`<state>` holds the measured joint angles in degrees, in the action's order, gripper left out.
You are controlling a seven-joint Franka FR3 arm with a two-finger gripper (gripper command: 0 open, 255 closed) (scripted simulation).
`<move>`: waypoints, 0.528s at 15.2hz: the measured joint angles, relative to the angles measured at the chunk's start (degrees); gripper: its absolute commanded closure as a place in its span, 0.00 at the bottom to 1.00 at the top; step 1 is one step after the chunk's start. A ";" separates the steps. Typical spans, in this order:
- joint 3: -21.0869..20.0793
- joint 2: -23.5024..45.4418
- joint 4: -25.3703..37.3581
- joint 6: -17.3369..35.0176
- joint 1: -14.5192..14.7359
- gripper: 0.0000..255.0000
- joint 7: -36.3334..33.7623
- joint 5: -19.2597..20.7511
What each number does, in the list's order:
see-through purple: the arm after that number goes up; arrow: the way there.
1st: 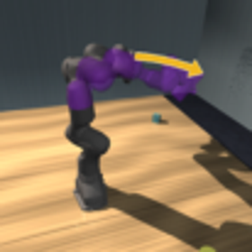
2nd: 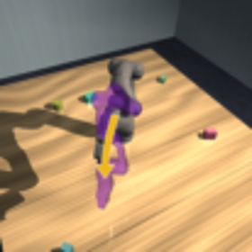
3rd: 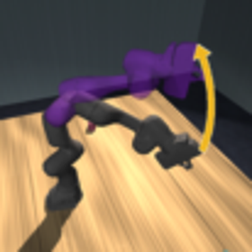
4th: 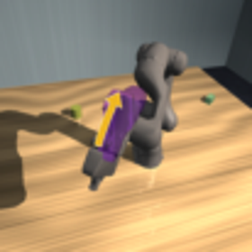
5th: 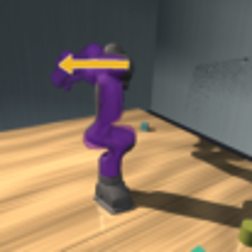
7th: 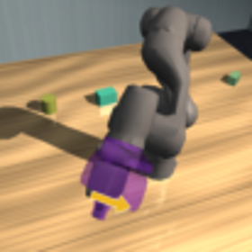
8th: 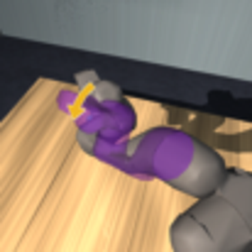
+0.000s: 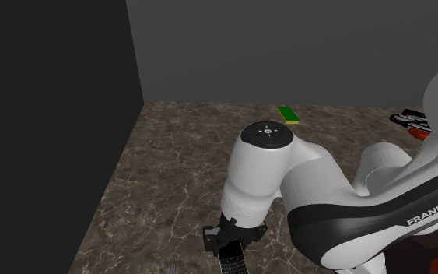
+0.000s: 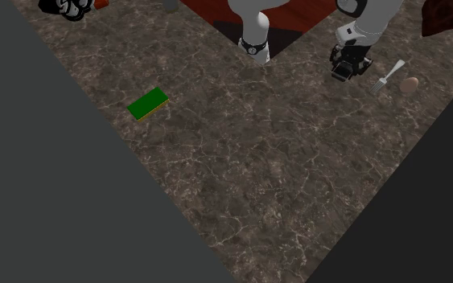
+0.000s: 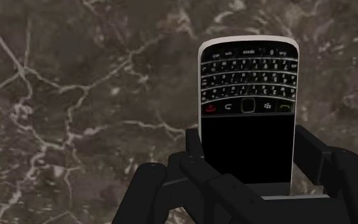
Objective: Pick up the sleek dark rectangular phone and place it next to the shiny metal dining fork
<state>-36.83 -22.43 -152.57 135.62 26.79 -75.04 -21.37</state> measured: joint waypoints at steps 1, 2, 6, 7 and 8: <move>-0.03 0.06 -0.01 0.08 -0.02 1.00 -0.01 0.01; -0.04 0.09 -0.02 0.12 -0.03 1.00 -0.01 0.02; -0.04 0.11 -0.03 0.16 -0.03 0.00 -0.01 0.02; -0.04 0.11 -0.03 0.16 -0.03 0.00 -0.01 0.02; -0.04 0.11 -0.03 0.16 -0.03 0.00 -0.01 0.02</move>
<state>-36.87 -22.33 -152.60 135.79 26.76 -75.06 -21.35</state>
